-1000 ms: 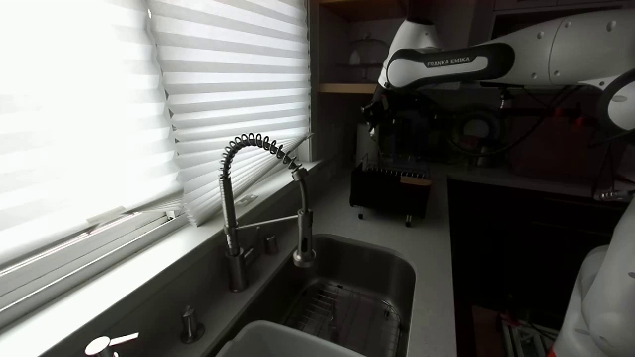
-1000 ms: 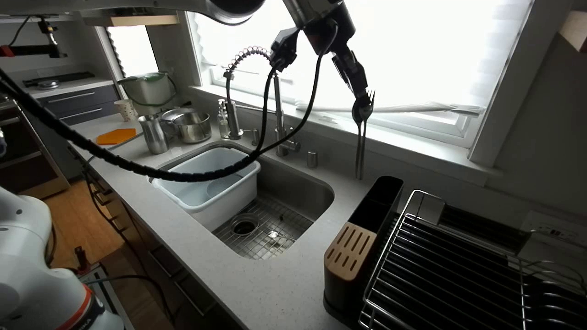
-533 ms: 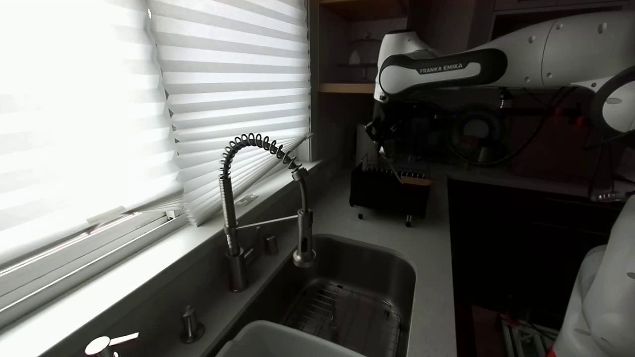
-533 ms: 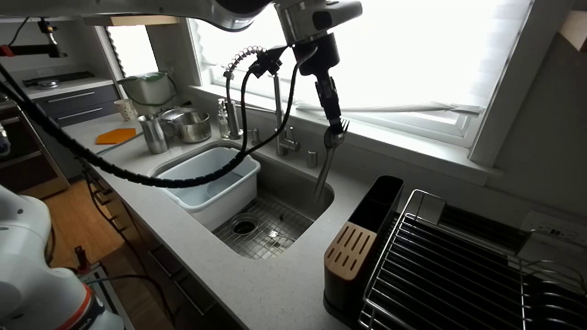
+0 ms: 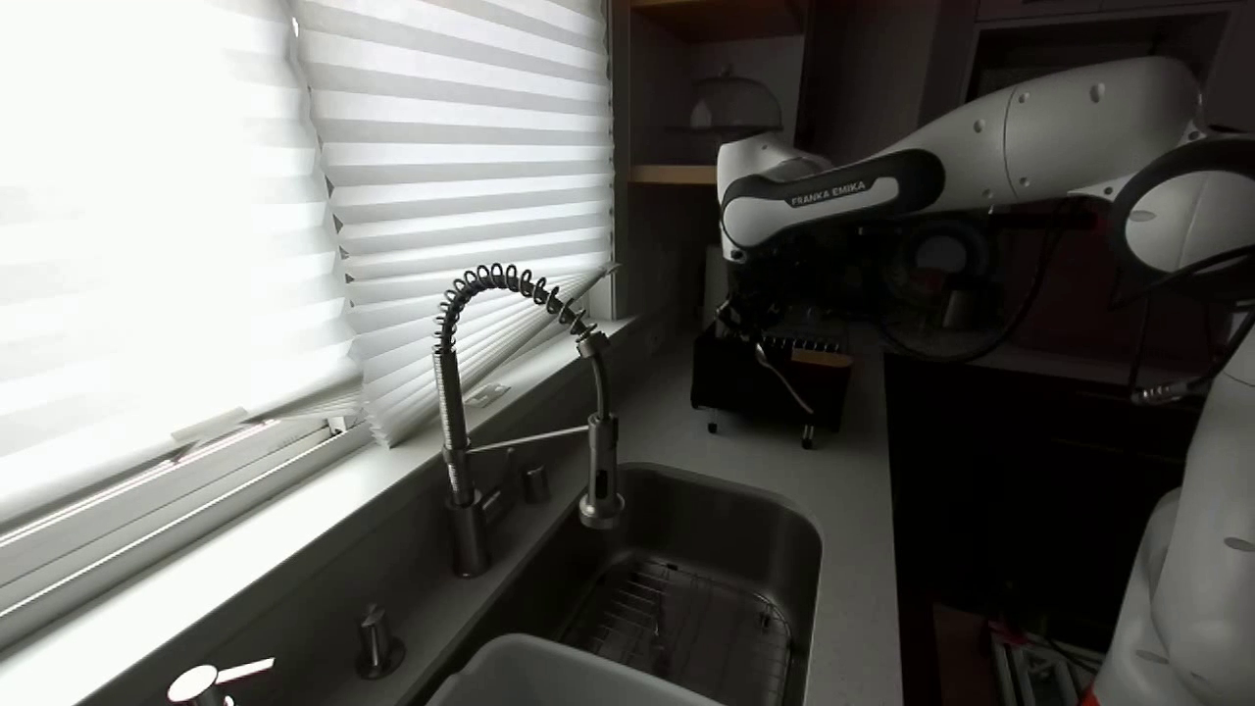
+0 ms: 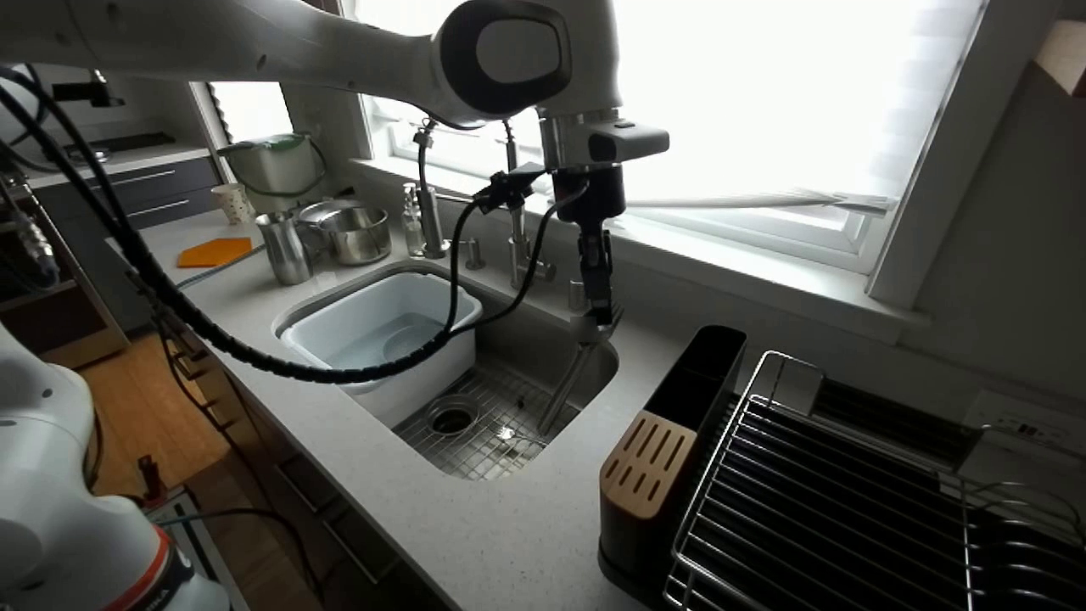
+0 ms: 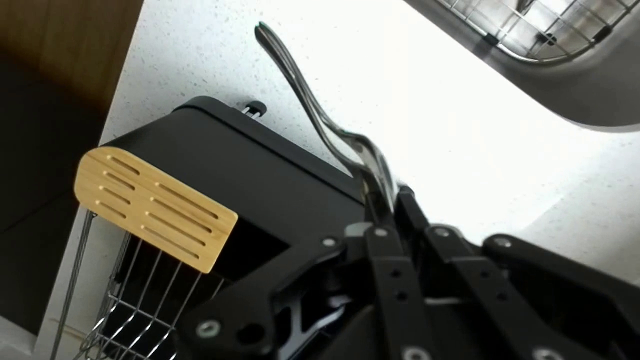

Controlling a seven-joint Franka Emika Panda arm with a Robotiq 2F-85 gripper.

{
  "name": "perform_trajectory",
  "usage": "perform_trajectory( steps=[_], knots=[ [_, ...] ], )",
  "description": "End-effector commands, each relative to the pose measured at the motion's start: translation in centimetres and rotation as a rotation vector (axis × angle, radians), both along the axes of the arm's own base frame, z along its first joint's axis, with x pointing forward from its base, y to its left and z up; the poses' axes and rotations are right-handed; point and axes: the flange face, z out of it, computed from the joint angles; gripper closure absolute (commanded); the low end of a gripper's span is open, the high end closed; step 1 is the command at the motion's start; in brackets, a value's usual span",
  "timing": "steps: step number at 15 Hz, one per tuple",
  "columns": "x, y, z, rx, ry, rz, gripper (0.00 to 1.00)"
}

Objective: Move the spoon and fork from the plate rack to the countertop

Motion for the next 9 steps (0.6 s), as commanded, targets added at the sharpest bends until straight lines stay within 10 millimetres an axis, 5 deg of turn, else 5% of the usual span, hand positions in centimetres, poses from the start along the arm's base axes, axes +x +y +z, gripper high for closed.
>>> perform_trajectory(
  steps=[1,9],
  knots=[
    [0.9,-0.1,-4.2,-0.053,0.027,-0.020,0.98],
    [2.2,-0.9,-12.3,-0.093,0.069,-0.021,0.98]
  ],
)
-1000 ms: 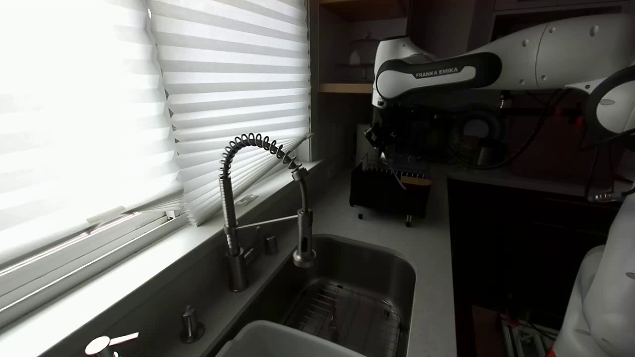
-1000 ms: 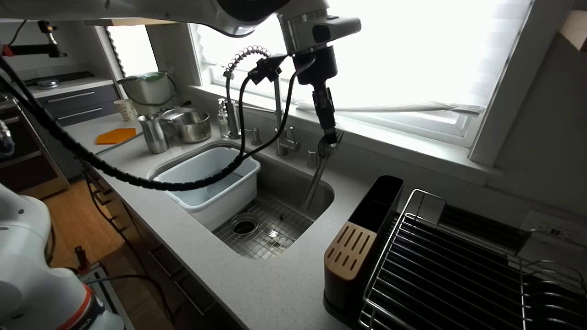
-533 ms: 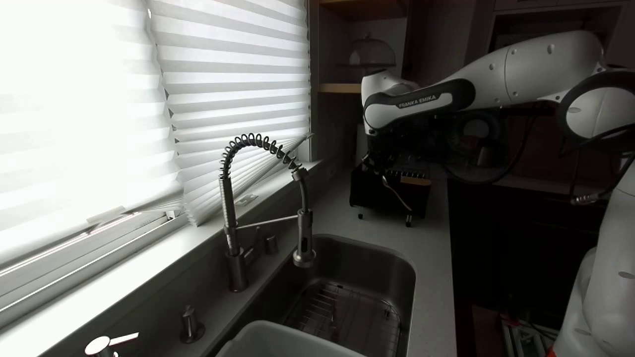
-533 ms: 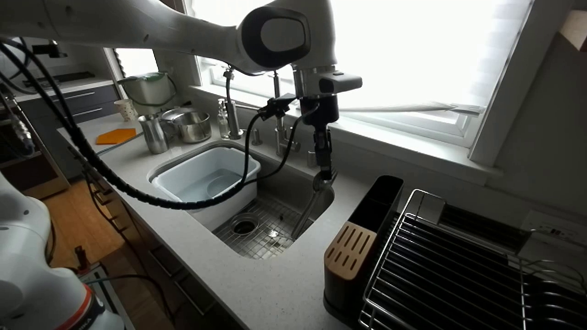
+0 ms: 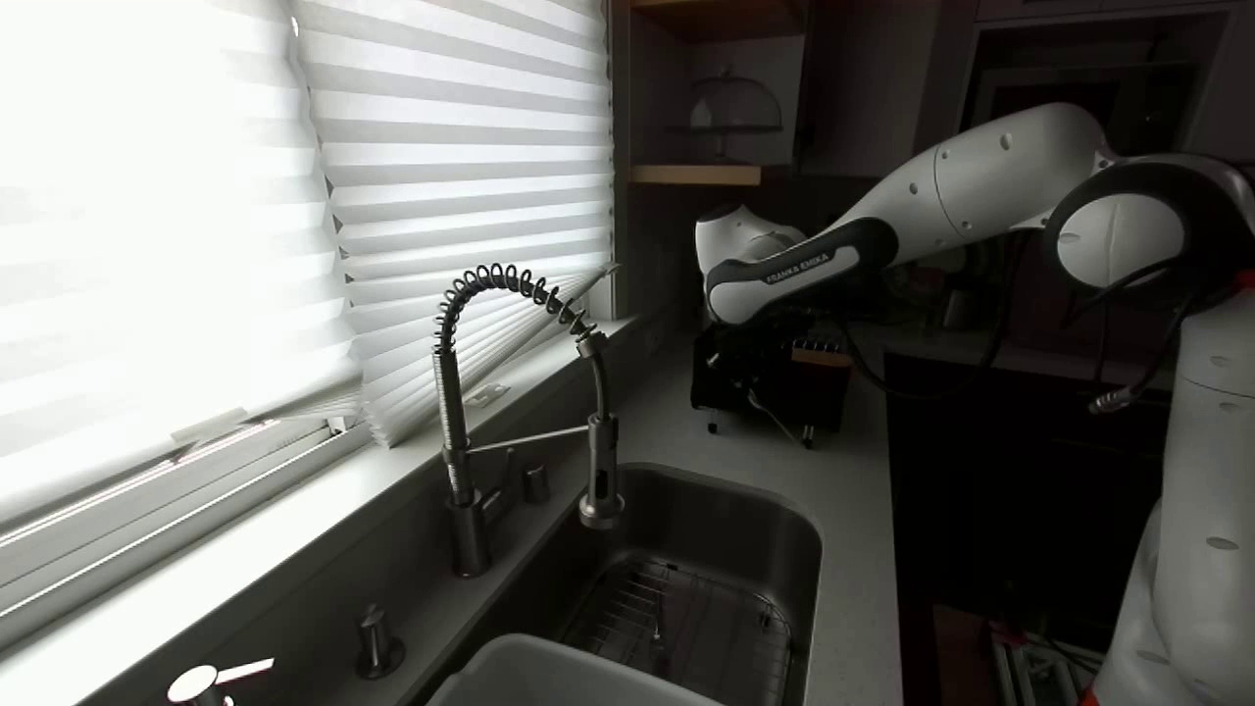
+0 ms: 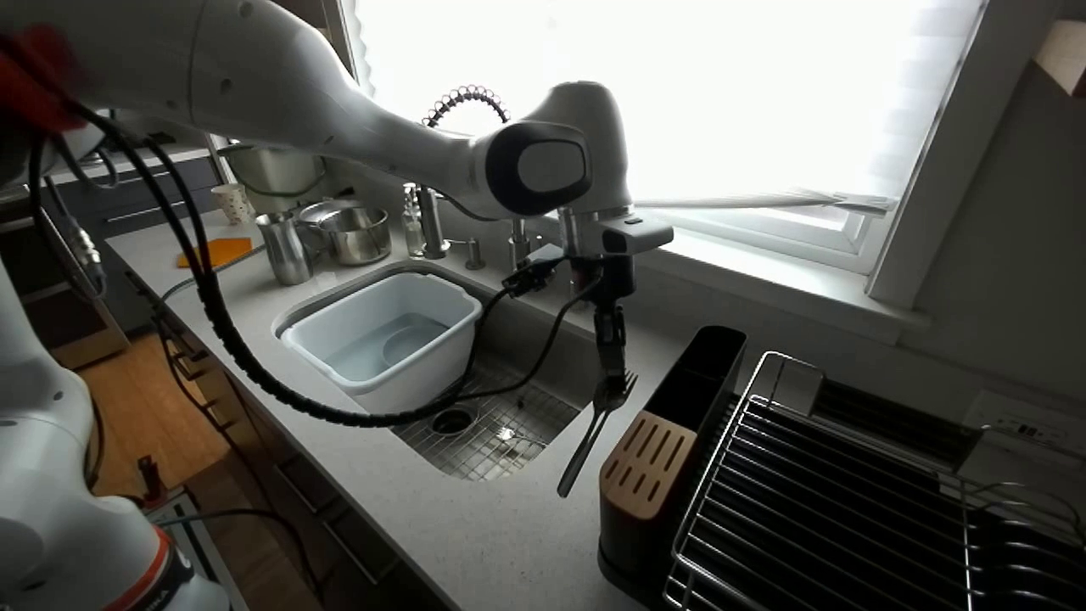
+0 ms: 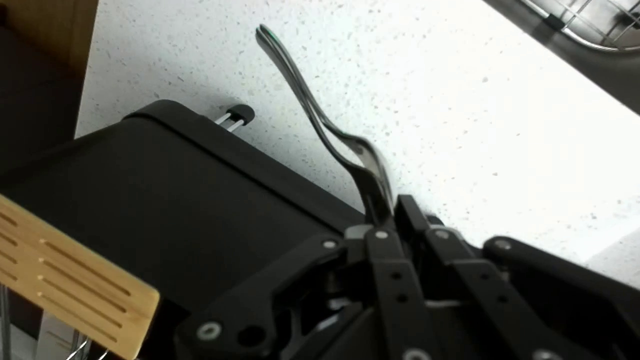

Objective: Move the spoon and fork from the plate rack to the countertop

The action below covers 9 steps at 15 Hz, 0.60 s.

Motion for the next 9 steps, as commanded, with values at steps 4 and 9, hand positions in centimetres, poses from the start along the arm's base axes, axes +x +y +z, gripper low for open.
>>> perform_trajectory(
  steps=[4,9],
  knots=[
    [0.2,-0.3,-5.0,-0.011,0.061,-0.005,0.98],
    [0.5,-0.4,-7.1,-0.005,0.123,-0.003,0.98]
  ],
)
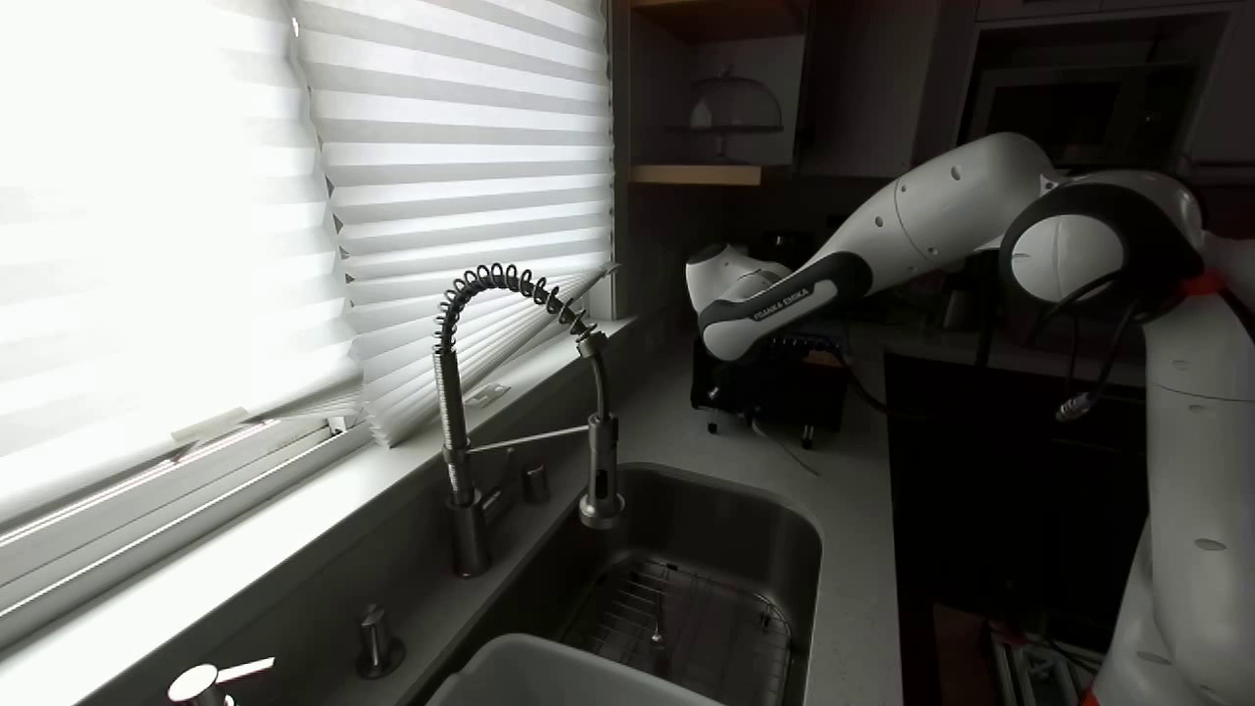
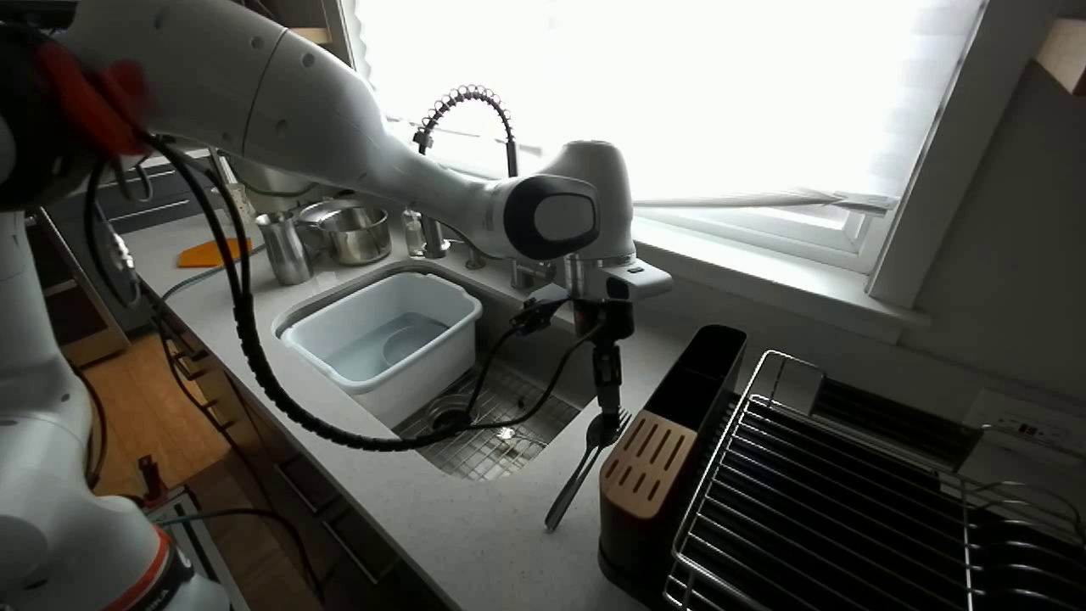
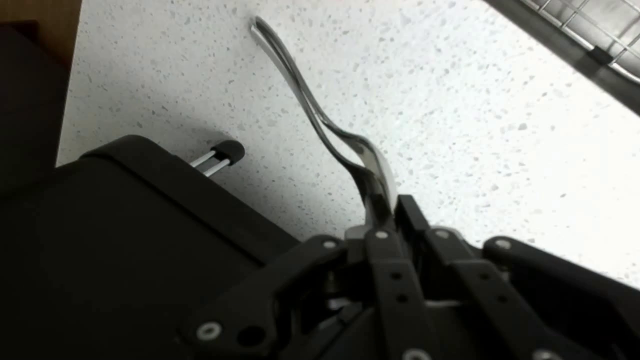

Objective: Move the spoon and fork from the plate rack to the countertop

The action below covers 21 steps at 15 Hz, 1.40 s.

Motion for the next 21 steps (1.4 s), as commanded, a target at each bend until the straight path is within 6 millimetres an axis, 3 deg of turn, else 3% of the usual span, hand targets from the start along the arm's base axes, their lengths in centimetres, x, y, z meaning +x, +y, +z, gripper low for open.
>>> perform_trajectory(
  steps=[1,13,21],
  knots=[
    [0.1,-0.2,-1.4,-0.016,0.041,-0.003,0.98],
    [0.5,-1.8,-3.6,-0.010,0.077,-0.026,0.98],
    [0.9,-1.3,-4.1,0.070,-0.024,-0.072,0.98]
  ],
)
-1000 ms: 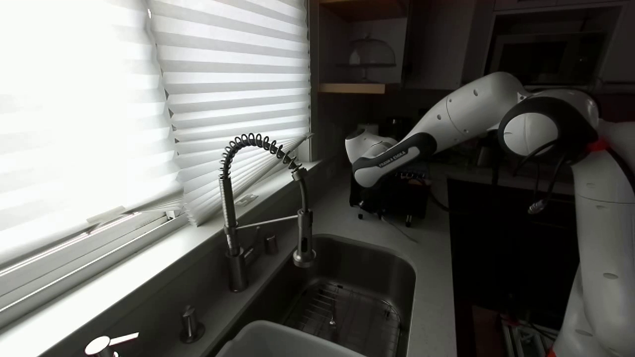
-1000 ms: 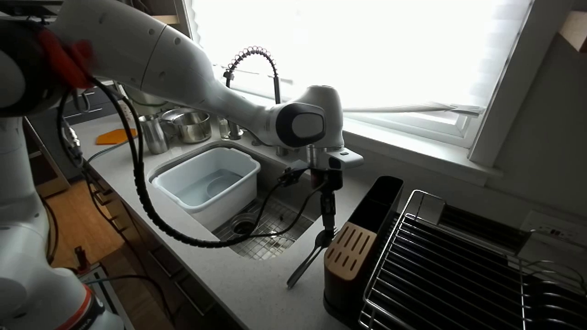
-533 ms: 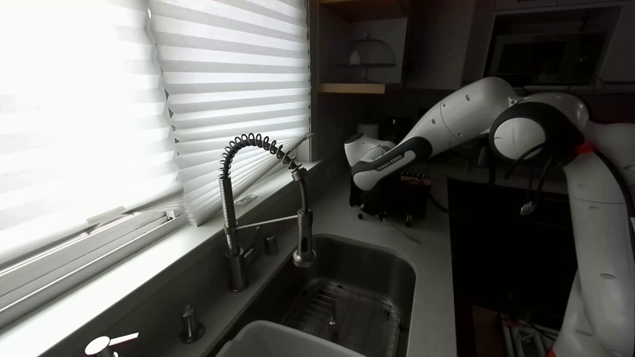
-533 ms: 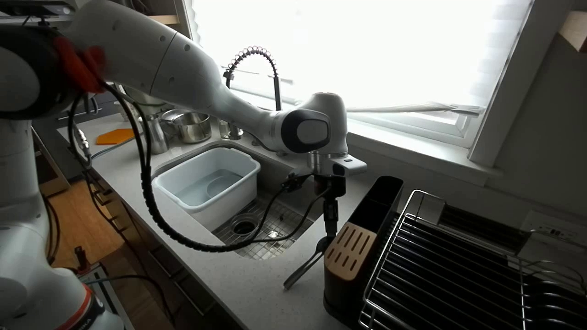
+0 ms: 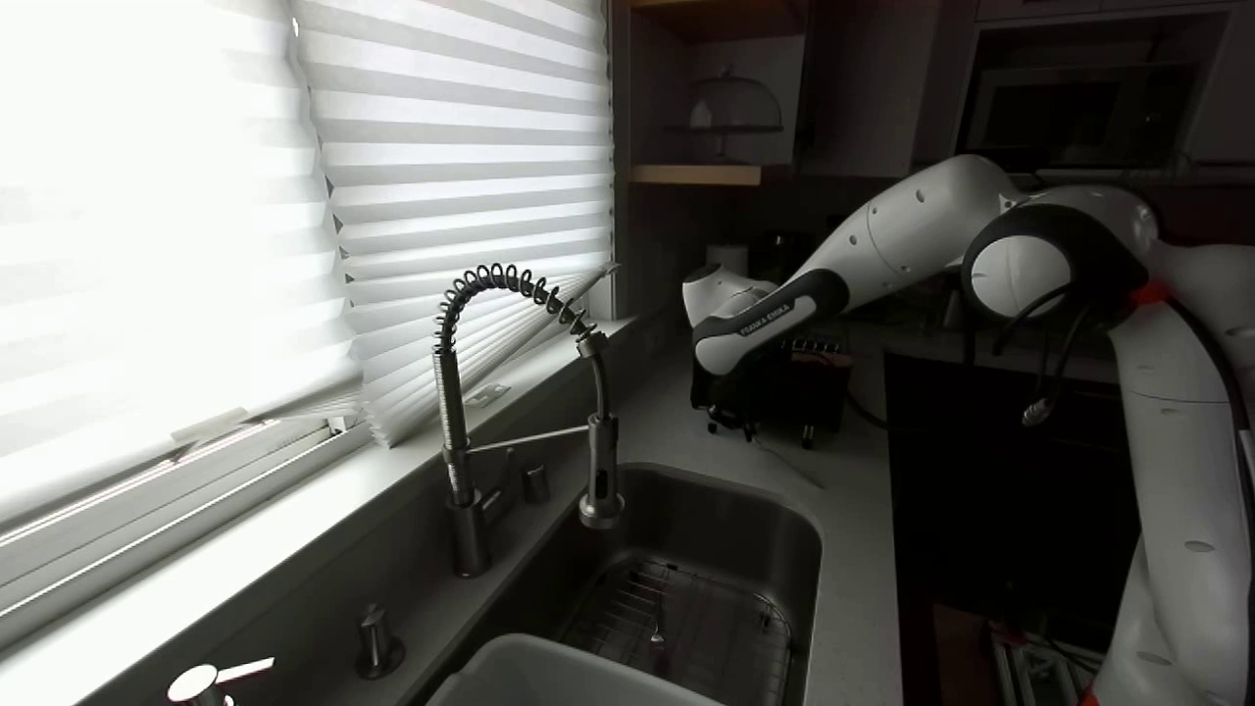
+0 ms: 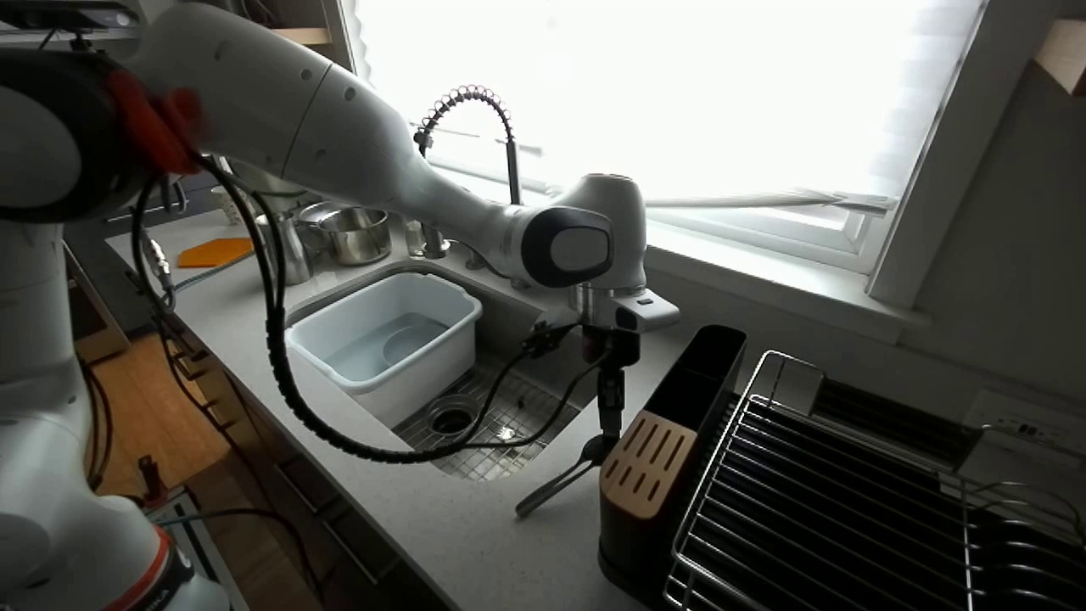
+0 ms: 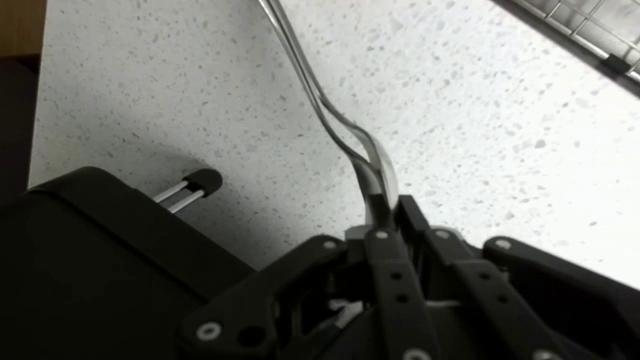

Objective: Move the spoon and fork from the plate rack to the countertop

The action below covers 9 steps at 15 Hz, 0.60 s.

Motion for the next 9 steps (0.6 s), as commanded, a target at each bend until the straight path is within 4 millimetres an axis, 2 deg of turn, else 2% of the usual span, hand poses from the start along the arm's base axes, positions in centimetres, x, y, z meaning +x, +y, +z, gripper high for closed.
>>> perform_trajectory(
  steps=[1,9],
  knots=[
    [0.4,-0.2,-0.5,0.034,-0.060,-0.024,0.98],
    [0.4,-1.4,-1.3,0.083,-0.079,-0.024,0.98]
  ],
)
